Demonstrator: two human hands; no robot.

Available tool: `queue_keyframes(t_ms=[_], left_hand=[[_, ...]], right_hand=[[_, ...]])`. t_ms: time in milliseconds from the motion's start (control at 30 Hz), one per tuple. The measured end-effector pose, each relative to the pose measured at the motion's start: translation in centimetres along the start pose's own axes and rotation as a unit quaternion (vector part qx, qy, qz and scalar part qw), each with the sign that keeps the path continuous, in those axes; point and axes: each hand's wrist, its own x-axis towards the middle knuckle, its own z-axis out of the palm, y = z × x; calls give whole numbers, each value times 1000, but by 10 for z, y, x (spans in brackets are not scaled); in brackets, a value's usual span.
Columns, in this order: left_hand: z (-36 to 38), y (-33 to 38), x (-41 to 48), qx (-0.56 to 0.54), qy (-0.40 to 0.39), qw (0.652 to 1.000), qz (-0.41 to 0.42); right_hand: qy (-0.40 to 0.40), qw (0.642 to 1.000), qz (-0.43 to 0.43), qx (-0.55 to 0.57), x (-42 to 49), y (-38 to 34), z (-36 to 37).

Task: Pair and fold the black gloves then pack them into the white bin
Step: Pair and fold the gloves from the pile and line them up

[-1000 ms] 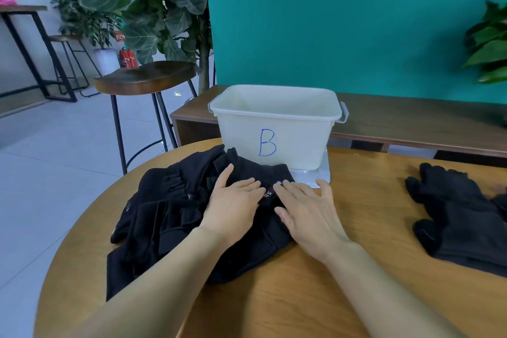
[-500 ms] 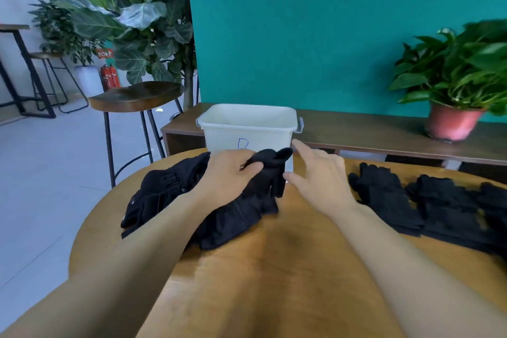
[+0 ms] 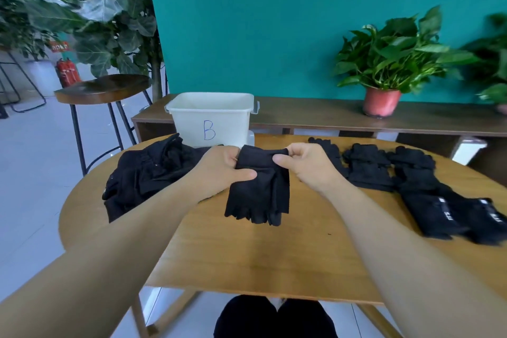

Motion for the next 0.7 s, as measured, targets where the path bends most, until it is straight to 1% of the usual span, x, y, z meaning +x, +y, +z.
queue_keyframes(t_ms=[100, 267, 333, 400, 433, 467, 500, 567, 633, 700], left_hand=[[7, 6, -6, -13, 12, 1000, 3], [16, 13, -6, 17, 25, 999, -14], [20, 12, -4, 39, 68, 996, -40], [26, 14, -4, 123, 154, 979, -52], [30, 17, -6, 167, 196, 965, -42], [36, 20, -8, 189, 219, 957, -24], [41, 23, -9, 194, 214, 957, -4], [55, 29, -12, 188, 156, 970, 17], [64, 31, -9, 183, 130, 974, 11], [65, 32, -6, 129, 149, 980, -2]], right_hand=[[12, 1000, 7, 1, -9, 1, -7], [28, 1000, 12, 1, -14, 4, -13], [54, 998, 18, -5, -14, 7, -12], [97, 995, 17, -10, -13, 9, -9], [123, 992, 16, -26, -14, 7, -8], [151, 987, 14, -56, -15, 5, -7], [176, 980, 8, -90, -16, 4, -4], [191, 974, -10, -123, -20, -1, 3], [168, 979, -30, -108, -22, -6, 11], [129, 986, -55, -89, -24, -6, 13]])
